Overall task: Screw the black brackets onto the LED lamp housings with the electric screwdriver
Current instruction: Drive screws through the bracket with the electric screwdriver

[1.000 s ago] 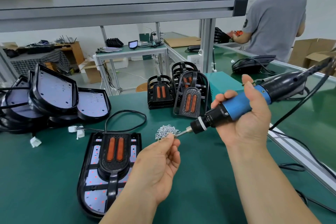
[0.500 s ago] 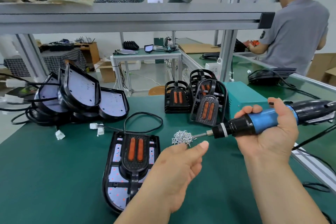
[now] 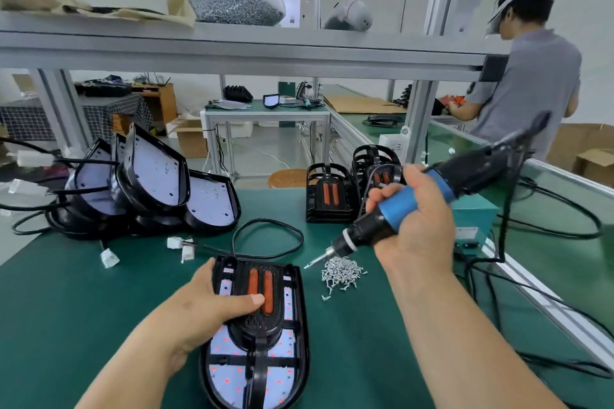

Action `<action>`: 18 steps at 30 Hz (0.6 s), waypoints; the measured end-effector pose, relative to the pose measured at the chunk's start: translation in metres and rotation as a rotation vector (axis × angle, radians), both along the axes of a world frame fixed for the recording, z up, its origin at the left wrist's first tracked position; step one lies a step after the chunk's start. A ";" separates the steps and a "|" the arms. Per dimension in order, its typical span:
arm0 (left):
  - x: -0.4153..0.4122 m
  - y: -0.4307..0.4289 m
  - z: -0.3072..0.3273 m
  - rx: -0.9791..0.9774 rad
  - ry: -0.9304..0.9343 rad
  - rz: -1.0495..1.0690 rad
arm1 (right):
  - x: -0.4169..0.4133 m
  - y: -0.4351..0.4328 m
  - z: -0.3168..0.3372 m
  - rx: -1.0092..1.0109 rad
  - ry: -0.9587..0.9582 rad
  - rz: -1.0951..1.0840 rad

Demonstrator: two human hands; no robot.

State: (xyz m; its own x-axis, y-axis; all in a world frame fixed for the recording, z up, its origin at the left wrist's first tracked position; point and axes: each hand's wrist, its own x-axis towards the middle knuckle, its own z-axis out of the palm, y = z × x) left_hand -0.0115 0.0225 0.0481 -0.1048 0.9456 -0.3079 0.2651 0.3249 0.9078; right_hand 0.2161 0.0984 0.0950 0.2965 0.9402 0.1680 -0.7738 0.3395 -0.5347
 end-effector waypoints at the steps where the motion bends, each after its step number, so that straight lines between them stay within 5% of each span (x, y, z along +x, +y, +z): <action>1: 0.000 0.001 -0.001 -0.008 -0.036 -0.012 | -0.008 0.004 0.001 -0.005 -0.040 -0.011; 18: -0.001 0.006 -0.010 0.007 -0.103 0.055 | -0.042 0.022 -0.006 -0.009 -0.296 0.001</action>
